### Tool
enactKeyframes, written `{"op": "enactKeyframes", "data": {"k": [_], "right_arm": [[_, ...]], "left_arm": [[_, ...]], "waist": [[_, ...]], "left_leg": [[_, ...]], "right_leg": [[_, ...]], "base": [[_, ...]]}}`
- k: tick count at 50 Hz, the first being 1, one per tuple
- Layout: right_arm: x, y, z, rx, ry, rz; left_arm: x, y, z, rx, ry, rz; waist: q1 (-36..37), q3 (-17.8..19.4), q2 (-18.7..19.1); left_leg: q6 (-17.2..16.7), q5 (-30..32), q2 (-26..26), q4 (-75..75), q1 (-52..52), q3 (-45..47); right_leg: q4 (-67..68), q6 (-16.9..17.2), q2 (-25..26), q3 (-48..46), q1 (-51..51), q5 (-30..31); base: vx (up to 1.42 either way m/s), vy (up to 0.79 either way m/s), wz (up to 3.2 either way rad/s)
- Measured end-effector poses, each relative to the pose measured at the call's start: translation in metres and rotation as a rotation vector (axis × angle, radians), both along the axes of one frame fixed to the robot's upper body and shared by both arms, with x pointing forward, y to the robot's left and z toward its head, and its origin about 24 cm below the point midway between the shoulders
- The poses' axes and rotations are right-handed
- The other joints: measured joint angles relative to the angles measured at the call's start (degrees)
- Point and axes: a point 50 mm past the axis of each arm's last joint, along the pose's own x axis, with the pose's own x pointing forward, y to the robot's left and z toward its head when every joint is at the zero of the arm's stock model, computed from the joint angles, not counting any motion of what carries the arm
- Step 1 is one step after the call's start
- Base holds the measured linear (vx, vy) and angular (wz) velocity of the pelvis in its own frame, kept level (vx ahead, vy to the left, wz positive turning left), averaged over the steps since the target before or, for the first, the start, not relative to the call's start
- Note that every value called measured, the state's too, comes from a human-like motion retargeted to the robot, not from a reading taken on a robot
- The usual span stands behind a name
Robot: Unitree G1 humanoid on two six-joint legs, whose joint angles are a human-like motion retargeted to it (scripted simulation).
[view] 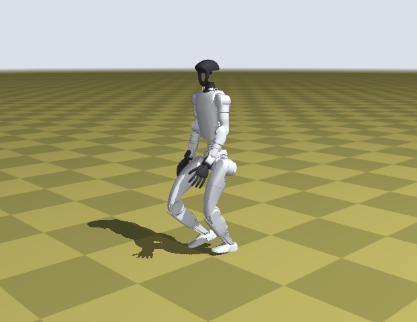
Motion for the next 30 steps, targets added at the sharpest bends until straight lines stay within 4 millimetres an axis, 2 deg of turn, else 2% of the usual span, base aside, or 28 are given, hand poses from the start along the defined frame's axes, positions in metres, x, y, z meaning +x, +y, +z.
{"op": "enactKeyframes", "data": {"k": [5,9,13,16,19,20,22,25,30], "right_arm": [[-0.012,-0.004,-0.002,-0.003,0.034,-0.041],[-0.020,-0.005,-0.003,0.002,0.049,-0.063],[-0.029,-0.007,-0.004,-0.004,0.062,-0.082],[-0.028,-0.013,-0.002,-0.025,0.045,-0.092],[-0.017,-0.019,0.002,-0.044,0.003,-0.090],[-0.011,-0.021,0.004,-0.051,-0.015,-0.085],[0.003,-0.025,0.009,-0.068,-0.061,-0.068],[0.029,-0.031,0.019,-0.095,-0.143,-0.045],[0.073,-0.036,0.041,-0.118,-0.314,-0.037]], "left_arm": [[0.024,-0.005,0.015,-0.007,-0.090,-0.042],[0.029,-0.010,0.018,-0.009,-0.109,-0.075],[0.012,-0.014,0.007,-0.032,-0.057,-0.079],[-0.010,-0.014,-0.005,-0.049,0.018,-0.070],[-0.031,-0.015,-0.016,-0.062,0.094,-0.076],[-0.037,-0.016,-0.018,-0.065,0.116,-0.081],[-0.045,-0.016,-0.022,-0.070,0.147,-0.088],[-0.053,-0.014,-0.024,-0.076,0.166,-0.086],[-0.064,-0.010,-0.025,-0.089,0.163,-0.046]], "waist": [[0.59,-1.53,2.93],[1.54,-2.60,4.62],[2.48,-1.47,7.37],[4.28,-0.60,13.07],[5.85,-0.24,16.68],[6.33,-0.23,17.14],[7.49,-0.28,17.14],[9.34,-0.20,16.03],[11.52,0.81,13.05]], "left_leg": [[-0.67,-0.67,3.03,-4.56,4.30,-1.96],[-1.30,-2.45,5.11,-1.81,5.73,-2.94],[-3.28,-4.61,9.23,10.09,7.79,-3.83],[-7.17,-2.64,18.43,24.30,7.94,-3.91],[-10.50,8.02,26.41,38.52,3.81,-3.58],[-10.87,11.90,28.38,42.76,1.50,-3.42],[-9.78,15.23,31.17,49.00,-3.84,-3.17],[-6.79,13.38,32.87,53.53,-12.00,-2.50],[-4.23,6.13,29.38,45.25,-22.49,0.31]], "right_leg": [[-21.11,3.62,7.95,0.61,-5.44,-0.31],[-27.24,4.13,12.28,1.26,-6.33,1.03],[-21.58,2.20,16.42,-0.59,-3.74,3.63],[-19.33,-1.20,23.08,-5.04,-0.08,4.58],[-19.08,-4.84,27.68,-7.66,3.25,2.52],[-19.16,-5.88,28.53,-7.91,4.22,1.42],[-20.32,-7.05,29.49,-7.54,6.64,-0.62],[-23.08,-7.27,29.79,-6.10,11.27,-3.13],[-26.86,-5.65,28.14,-3.38,20.21,-7.18]], "base": [[0.00,0.00,0.00],[0.00,0.00,0.00],[0.00,0.00,0.00],[0.02,-0.03,-0.16],[-0.02,-0.04,0.10],[-0.03,-0.06,0.32],[-0.03,-0.06,0.39],[-0.02,-0.05,0.42],[0.00,0.00,0.28]]}}
